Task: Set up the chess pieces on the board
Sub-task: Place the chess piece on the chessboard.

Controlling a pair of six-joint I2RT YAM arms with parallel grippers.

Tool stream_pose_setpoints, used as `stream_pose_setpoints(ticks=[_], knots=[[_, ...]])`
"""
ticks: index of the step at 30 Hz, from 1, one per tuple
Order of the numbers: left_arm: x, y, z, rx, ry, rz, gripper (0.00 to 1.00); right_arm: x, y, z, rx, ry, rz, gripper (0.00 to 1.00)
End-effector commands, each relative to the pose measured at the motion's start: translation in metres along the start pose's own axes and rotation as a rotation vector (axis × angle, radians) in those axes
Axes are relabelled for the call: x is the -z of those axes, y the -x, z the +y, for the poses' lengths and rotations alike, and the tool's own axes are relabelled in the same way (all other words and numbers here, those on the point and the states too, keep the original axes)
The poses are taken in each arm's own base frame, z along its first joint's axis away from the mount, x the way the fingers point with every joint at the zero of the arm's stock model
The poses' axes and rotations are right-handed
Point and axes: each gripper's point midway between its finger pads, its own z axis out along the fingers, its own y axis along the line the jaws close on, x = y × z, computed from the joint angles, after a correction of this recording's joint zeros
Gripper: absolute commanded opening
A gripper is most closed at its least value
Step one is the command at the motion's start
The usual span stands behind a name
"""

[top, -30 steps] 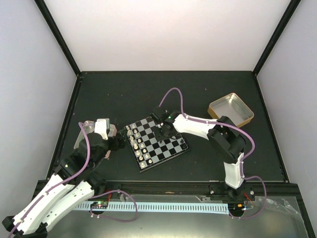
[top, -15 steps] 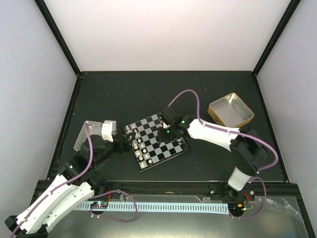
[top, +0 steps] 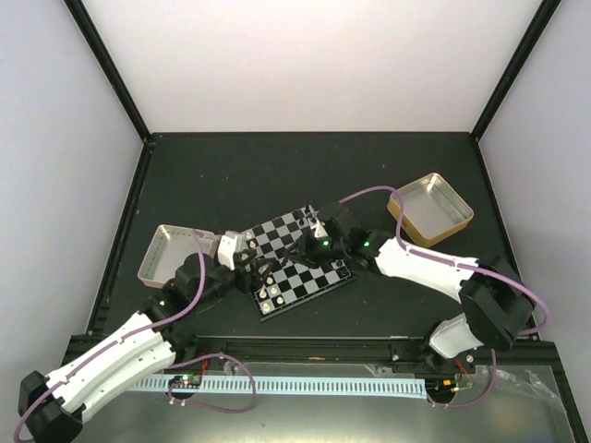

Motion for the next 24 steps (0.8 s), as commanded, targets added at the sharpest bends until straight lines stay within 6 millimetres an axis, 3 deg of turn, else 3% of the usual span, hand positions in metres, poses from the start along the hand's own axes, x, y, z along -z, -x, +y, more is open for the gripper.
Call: stream_pose_setpoints(ticks=[1, 9, 14, 24], knots=[[-0.005, 0.003, -0.024, -0.012, -0.124, -0.060, 0.76, 0.001, -0.001, 0.022, -0.149, 0.148, 0.027, 0.07], [-0.016, -0.009, -0.027, -0.025, -0.142, -0.103, 0.62, 0.003, -0.008, 0.033, -0.250, 0.227, 0.072, 0.07], [-0.018, -0.003, -0.032, -0.066, -0.142, -0.139, 0.58, 0.003, -0.011, 0.032, -0.287, 0.228, 0.094, 0.08], [-0.019, 0.008, -0.030, -0.135, -0.092, -0.181, 0.30, 0.001, -0.015, 0.027, -0.325, 0.211, 0.115, 0.09]])
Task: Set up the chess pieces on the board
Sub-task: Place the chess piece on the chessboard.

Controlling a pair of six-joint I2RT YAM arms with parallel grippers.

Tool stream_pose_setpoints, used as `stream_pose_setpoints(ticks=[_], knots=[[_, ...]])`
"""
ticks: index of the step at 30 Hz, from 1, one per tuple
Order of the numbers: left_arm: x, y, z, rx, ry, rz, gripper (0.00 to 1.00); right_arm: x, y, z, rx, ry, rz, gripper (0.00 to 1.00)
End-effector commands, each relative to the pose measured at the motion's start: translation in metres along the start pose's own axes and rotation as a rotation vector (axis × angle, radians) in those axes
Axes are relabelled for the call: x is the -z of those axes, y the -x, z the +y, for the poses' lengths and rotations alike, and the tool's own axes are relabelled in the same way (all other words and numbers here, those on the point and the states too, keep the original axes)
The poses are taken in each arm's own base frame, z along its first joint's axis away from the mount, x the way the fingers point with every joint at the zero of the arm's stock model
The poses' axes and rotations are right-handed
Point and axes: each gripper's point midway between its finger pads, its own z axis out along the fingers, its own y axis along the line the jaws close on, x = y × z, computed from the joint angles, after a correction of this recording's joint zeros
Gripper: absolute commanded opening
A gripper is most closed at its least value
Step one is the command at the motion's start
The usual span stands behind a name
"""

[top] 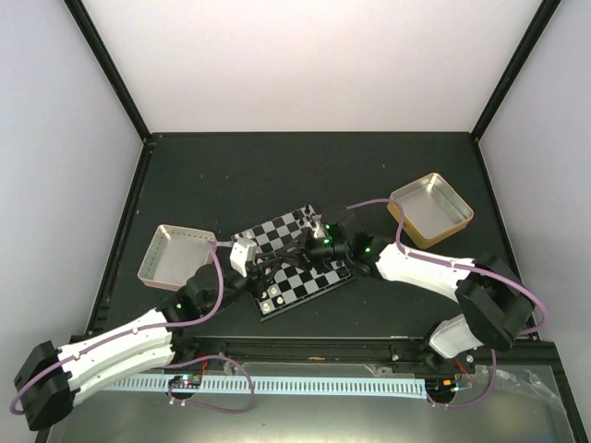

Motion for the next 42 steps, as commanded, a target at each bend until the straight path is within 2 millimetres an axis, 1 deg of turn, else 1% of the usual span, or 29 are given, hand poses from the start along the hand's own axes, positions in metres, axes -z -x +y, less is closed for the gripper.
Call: stream_pose_setpoints(ticks=[1, 4, 6, 7, 9, 10, 12, 14, 16, 17, 20, 21, 24, 27, 28, 31, 32, 34, 38, 42], knots=[[-0.002, 0.018, -0.006, -0.045, 0.000, -0.054, 0.28, 0.002, -0.003, -0.001, -0.028, 0.008, 0.021, 0.09], [-0.003, 0.017, -0.007, -0.052, -0.002, -0.044, 0.18, 0.001, -0.004, -0.002, -0.030, 0.003, 0.027, 0.10], [-0.003, 0.018, -0.007, -0.058, 0.005, -0.040, 0.11, 0.000, -0.003, -0.004, -0.027, -0.003, 0.027, 0.14], [-0.003, 0.018, -0.007, -0.063, 0.008, -0.035, 0.09, 0.000, -0.003, -0.006, -0.018, -0.010, 0.025, 0.16], [-0.003, 0.020, -0.008, -0.076, 0.018, -0.019, 0.07, 0.000, 0.000, -0.012, 0.002, -0.037, 0.009, 0.25], [-0.003, 0.017, -0.005, -0.081, 0.036, 0.006, 0.08, 0.000, 0.002, -0.017, 0.023, -0.055, -0.003, 0.30], [-0.003, 0.016, -0.004, -0.088, 0.059, 0.047, 0.07, 0.007, 0.011, -0.032, 0.043, -0.114, -0.052, 0.36], [-0.003, 0.011, -0.001, -0.096, 0.085, 0.101, 0.07, 0.020, 0.024, -0.045, 0.059, -0.153, -0.126, 0.40], [-0.003, 0.004, 0.001, -0.092, 0.107, 0.171, 0.07, 0.037, 0.037, -0.052, 0.079, -0.160, -0.214, 0.44], [-0.003, 0.003, -0.001, -0.088, 0.114, 0.204, 0.07, 0.048, 0.045, -0.053, 0.100, -0.164, -0.273, 0.46], [-0.007, -0.017, 0.001, -0.075, 0.137, 0.344, 0.08, 0.080, 0.061, -0.048, 0.187, -0.205, -0.410, 0.50], [-0.009, -0.020, -0.001, -0.070, 0.140, 0.386, 0.08, 0.090, 0.065, -0.047, 0.219, -0.229, -0.456, 0.51], [-0.019, -0.031, -0.005, -0.054, 0.146, 0.504, 0.08, 0.120, 0.075, -0.049, 0.295, -0.316, -0.574, 0.52], [-0.032, -0.038, -0.010, -0.056, 0.159, 0.590, 0.08, 0.145, 0.080, -0.052, 0.347, -0.381, -0.669, 0.53], [-0.039, -0.044, -0.009, -0.064, 0.177, 0.622, 0.08, 0.152, 0.082, -0.055, 0.357, -0.404, -0.695, 0.52], [-0.053, -0.052, -0.006, -0.087, 0.216, 0.681, 0.09, 0.169, 0.086, -0.062, 0.376, -0.462, -0.760, 0.53], [-0.059, -0.061, -0.003, -0.094, 0.234, 0.719, 0.10, 0.174, 0.086, -0.065, 0.377, -0.478, -0.777, 0.54], [-0.068, -0.071, 0.000, -0.107, 0.262, 0.771, 0.11, 0.182, 0.088, -0.069, 0.373, -0.500, -0.803, 0.55], [-0.086, -0.087, 0.003, -0.130, 0.297, 0.839, 0.11, 0.193, 0.088, -0.076, 0.374, -0.520, -0.833, 0.57], [-0.095, -0.099, 0.009, -0.133, 0.329, 0.868, 0.11, 0.200, 0.088, -0.078, 0.376, -0.521, -0.854, 0.59]])
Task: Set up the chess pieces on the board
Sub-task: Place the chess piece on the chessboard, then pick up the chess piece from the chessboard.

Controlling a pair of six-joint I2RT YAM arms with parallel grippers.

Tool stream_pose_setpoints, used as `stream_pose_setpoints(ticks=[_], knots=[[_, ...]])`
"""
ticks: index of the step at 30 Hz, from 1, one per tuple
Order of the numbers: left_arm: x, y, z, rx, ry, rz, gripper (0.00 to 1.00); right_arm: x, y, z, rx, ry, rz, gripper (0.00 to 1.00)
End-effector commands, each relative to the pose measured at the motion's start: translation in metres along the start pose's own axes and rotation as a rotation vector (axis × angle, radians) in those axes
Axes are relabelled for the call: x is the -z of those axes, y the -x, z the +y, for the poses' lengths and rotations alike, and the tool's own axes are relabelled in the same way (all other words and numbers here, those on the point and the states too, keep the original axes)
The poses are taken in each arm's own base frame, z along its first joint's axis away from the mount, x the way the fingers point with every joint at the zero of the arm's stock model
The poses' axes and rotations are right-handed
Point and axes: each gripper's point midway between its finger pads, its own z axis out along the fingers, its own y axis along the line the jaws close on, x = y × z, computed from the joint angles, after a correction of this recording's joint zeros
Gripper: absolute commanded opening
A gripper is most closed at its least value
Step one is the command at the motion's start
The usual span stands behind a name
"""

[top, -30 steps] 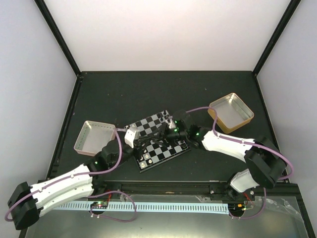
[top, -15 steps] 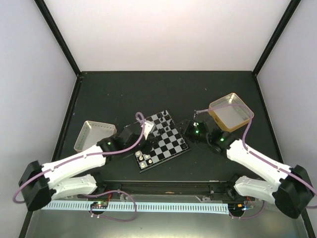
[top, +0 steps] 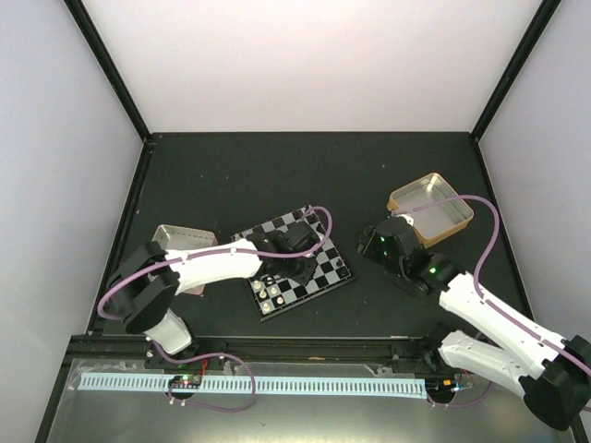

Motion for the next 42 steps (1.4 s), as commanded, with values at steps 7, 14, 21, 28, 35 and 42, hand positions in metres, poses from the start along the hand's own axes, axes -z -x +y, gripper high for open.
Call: stream_pose_setpoints(ticks=[7, 14, 21, 28, 35, 42], knots=[[-0.004, 0.001, -0.005, 0.020, 0.024, 0.043, 0.42, 0.009, 0.014, -0.017, 0.018, -0.054, -0.080, 0.61], [0.011, 0.012, -0.003, 0.073, 0.031, 0.001, 0.49, 0.008, 0.015, -0.016, 0.014, -0.046, -0.081, 0.61], [0.007, 0.006, 0.008, 0.096, 0.088, 0.029, 0.44, 0.005, 0.013, -0.017, 0.014, -0.051, -0.071, 0.61], [0.002, 0.002, 0.009, 0.092, 0.093, 0.052, 0.30, 0.004, 0.012, -0.017, 0.017, -0.055, -0.068, 0.61], [0.000, 0.003, 0.009, 0.082, 0.095, 0.062, 0.17, 0.005, 0.013, -0.018, 0.021, -0.057, -0.075, 0.61], [0.010, 0.017, 0.002, 0.064, 0.078, 0.026, 0.11, 0.010, 0.019, -0.022, 0.018, -0.072, -0.106, 0.61]])
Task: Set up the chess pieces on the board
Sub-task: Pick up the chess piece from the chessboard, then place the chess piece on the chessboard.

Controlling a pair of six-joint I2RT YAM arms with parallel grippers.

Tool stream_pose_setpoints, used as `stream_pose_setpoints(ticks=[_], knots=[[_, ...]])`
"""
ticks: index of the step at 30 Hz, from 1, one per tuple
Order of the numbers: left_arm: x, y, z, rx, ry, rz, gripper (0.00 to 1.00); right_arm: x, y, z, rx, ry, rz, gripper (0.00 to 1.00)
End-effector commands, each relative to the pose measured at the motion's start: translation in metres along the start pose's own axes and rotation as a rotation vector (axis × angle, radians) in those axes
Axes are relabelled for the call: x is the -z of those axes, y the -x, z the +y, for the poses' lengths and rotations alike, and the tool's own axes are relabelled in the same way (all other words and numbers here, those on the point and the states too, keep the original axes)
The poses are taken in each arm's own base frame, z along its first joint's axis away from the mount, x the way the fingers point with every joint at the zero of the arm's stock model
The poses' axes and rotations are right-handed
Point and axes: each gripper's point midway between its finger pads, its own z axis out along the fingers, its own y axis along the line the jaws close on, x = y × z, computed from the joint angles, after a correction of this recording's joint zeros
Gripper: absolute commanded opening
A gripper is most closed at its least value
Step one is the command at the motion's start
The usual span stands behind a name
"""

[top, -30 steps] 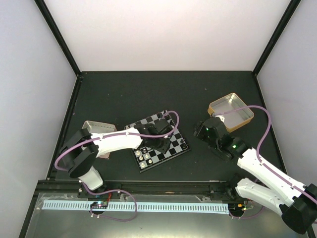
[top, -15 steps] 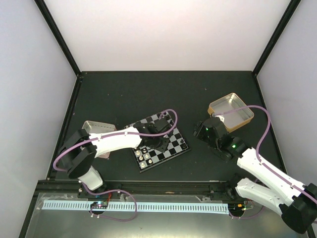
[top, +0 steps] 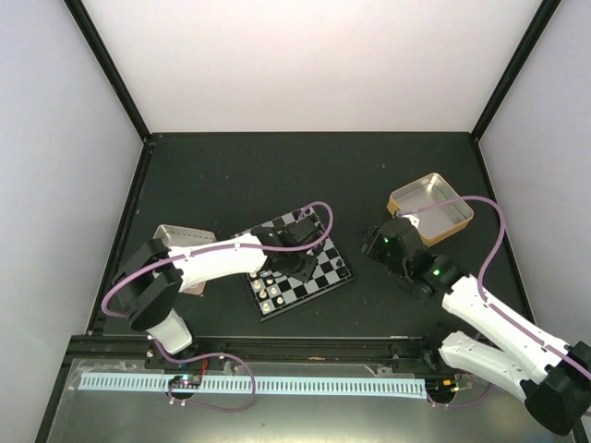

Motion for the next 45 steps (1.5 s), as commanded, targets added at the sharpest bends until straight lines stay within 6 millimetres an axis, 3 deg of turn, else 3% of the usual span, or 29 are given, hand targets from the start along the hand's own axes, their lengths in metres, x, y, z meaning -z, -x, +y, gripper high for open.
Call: stream_pose_setpoints(ticks=[1, 15, 25, 31, 45], knots=[[0.017, 0.023, -0.009, -0.014, -0.019, -0.057, 0.11, 0.006, 0.012, -0.010, 0.005, -0.038, -0.070, 0.61], [0.043, 0.085, -0.044, -0.073, -0.081, -0.143, 0.11, 0.038, 0.040, -0.032, -0.024, -0.075, -0.249, 0.61], [0.033, 0.128, -0.045, -0.079, -0.048, -0.145, 0.12, 0.043, 0.045, -0.038, 0.000, -0.092, -0.285, 0.61], [0.014, 0.132, -0.035, -0.059, -0.025, -0.102, 0.12, 0.040, 0.044, -0.038, 0.008, -0.098, -0.280, 0.61], [-0.023, 0.119, -0.031, -0.046, -0.042, -0.027, 0.12, 0.035, 0.041, -0.039, 0.021, -0.110, -0.268, 0.61]])
